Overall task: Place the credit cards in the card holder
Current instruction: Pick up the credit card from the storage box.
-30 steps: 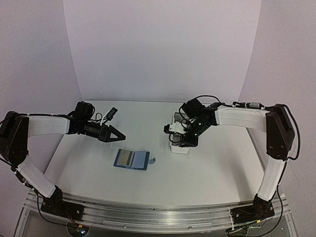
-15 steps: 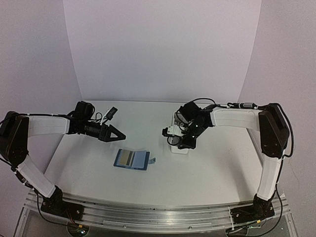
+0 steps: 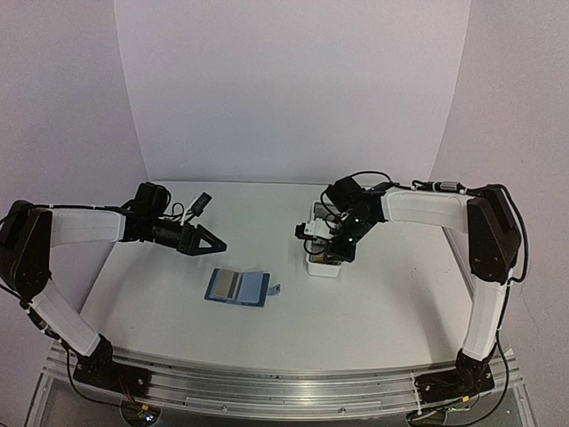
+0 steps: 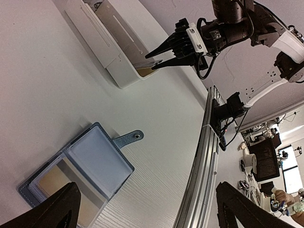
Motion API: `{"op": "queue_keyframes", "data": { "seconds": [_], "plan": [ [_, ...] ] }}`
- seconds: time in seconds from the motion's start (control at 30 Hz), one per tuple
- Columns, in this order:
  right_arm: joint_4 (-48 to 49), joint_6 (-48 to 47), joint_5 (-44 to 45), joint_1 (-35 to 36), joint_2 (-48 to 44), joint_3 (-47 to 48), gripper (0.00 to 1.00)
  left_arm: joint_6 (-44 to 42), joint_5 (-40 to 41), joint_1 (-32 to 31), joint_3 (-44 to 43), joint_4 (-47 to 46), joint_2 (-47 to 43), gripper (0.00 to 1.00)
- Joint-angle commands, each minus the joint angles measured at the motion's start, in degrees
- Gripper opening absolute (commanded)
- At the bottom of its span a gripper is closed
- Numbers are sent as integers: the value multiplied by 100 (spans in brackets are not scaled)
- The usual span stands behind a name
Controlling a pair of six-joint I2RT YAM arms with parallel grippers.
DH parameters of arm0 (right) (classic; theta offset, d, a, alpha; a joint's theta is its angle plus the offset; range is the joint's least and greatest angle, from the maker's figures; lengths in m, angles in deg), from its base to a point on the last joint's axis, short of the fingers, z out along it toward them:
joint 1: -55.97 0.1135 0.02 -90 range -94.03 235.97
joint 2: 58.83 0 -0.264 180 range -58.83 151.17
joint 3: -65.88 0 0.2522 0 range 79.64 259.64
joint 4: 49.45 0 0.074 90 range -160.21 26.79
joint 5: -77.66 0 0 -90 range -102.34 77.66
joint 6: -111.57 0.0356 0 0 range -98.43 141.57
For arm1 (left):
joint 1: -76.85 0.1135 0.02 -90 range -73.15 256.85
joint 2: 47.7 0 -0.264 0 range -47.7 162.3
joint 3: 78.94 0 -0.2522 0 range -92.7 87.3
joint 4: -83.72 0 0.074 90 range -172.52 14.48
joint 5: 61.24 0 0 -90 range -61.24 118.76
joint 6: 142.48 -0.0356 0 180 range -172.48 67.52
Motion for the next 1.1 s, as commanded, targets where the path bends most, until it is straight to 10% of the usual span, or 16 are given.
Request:
{"op": "queue_keyframes", "data": {
  "seconds": [0.0, 0.23, 0.43, 0.63, 1.07],
  "plan": [
    [-153, 3, 67, -28, 267, 201, 21, 24, 0, -17, -135, -210, -4, 99],
    [-146, 150, 156, -69, 702, 615, 24, 58, 23, -17, -118, -226, -12, 99],
    [-189, 78, 76, -69, 548, 699, 0, -182, -244, -18, -118, -171, -57, 97],
    [-615, 22, 59, -69, 142, 1048, 0, -1048, -426, -16, -354, 178, -27, 90],
    [-2338, 1593, -1929, 7, -359, 3034, 0, -3351, -260, -858, -1533, 648, -273, 48]
  ]
}}
